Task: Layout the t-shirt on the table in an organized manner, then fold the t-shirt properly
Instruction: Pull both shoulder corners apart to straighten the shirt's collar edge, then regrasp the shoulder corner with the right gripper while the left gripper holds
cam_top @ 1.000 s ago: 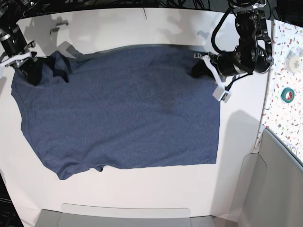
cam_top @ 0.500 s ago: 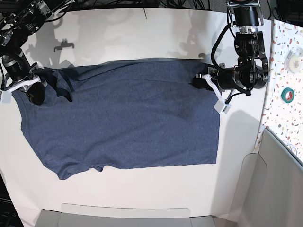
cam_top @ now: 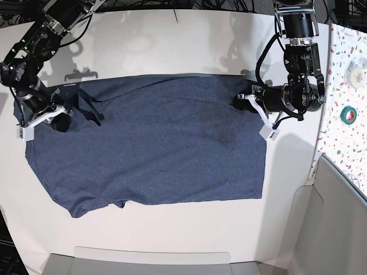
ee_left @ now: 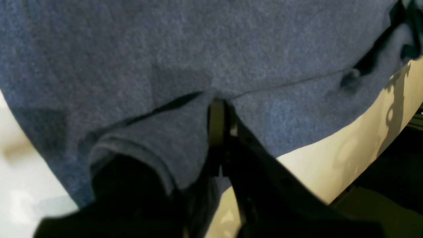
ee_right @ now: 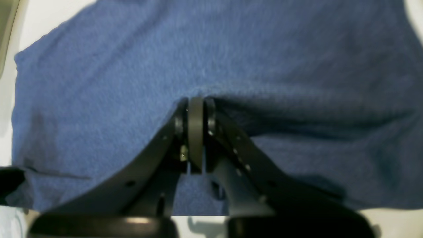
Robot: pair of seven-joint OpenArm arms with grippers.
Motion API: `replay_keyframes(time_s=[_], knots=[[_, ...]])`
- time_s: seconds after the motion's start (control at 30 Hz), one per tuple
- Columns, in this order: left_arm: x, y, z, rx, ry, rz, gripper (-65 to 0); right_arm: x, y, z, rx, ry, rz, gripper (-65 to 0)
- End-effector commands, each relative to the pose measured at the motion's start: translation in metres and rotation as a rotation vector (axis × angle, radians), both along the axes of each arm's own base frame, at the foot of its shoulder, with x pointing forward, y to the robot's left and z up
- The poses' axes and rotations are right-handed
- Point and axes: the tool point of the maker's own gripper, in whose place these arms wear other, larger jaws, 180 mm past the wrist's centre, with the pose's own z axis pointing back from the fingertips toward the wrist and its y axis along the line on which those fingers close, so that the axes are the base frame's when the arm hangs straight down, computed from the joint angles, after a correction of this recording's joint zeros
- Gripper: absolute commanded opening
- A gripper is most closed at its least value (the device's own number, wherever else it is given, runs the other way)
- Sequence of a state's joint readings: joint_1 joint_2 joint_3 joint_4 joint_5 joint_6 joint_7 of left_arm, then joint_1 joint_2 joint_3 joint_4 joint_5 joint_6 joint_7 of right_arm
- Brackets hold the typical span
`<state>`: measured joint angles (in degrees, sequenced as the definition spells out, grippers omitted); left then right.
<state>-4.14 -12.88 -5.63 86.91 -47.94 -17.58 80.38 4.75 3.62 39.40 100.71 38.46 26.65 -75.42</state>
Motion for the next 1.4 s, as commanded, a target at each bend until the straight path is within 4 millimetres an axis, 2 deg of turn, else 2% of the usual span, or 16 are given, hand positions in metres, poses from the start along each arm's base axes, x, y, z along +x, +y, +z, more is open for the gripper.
replay_keyframes(time_s=[0.0, 0.1, 0.17, 0.33, 0.4, 0.47, 0.63, 0.9, 1.03, 1.2, 1.3, 1.37], knots=[[0.011, 0.001, 0.011, -0.004, -0.042, 0.002, -64.9, 0.009, -0.003, 0.013, -0.013, -0.049, 0.005, -65.0], [0.011, 0.002, 0.012, -0.005, -0.042, 0.003, -63.9, 0.008, -0.003, 0.005, 0.002, -0.026, 0.007, -65.0], [0.011, 0.003, 0.012, -0.005, -0.043, 0.006, -59.9, 0.007, -0.003, 0.004, 0.003, -0.023, 0.006, -65.0], [0.012, 0.003, 0.013, -0.006, -0.047, 0.008, -43.8, 0.005, -0.008, 0.006, -0.016, -0.019, 0.010, -45.4], [0.012, 0.003, 0.013, -0.006, -0.047, 0.008, -41.7, 0.005, -0.014, 0.008, -0.029, -0.021, 0.007, -39.6], [0.012, 0.004, 0.013, -0.004, -0.047, 0.010, -41.7, 0.004, -0.018, 0.010, -0.040, -0.024, 0.002, -37.2], [0.014, 0.007, 0.016, -0.003, -0.058, 0.019, -41.7, 0.006, -0.026, 0.017, -0.056, -0.041, 0.005, -37.3], [0.046, 0.061, 0.050, -0.021, -0.168, 0.218, -41.7, 0.007, -0.028, 0.022, -0.055, -0.057, 0.008, -37.3], [0.046, 0.078, 0.053, -0.025, -0.180, 0.276, -41.7, 0.004, -0.038, 0.028, -0.049, -0.075, -0.023, -37.3], [0.043, 0.079, 0.051, -0.026, -0.172, 0.281, -41.7, -0.029, -0.064, 0.036, -0.068, -0.095, -0.103, -37.4], [0.034, 0.077, 0.042, -0.023, -0.145, 0.276, -41.7, -0.056, -0.082, 0.030, -0.073, -0.065, -0.167, -37.6], [0.030, 0.076, 0.041, -0.018, -0.142, 0.274, -41.7, -0.073, -0.092, 0.022, -0.077, -0.034, -0.209, -40.8]])
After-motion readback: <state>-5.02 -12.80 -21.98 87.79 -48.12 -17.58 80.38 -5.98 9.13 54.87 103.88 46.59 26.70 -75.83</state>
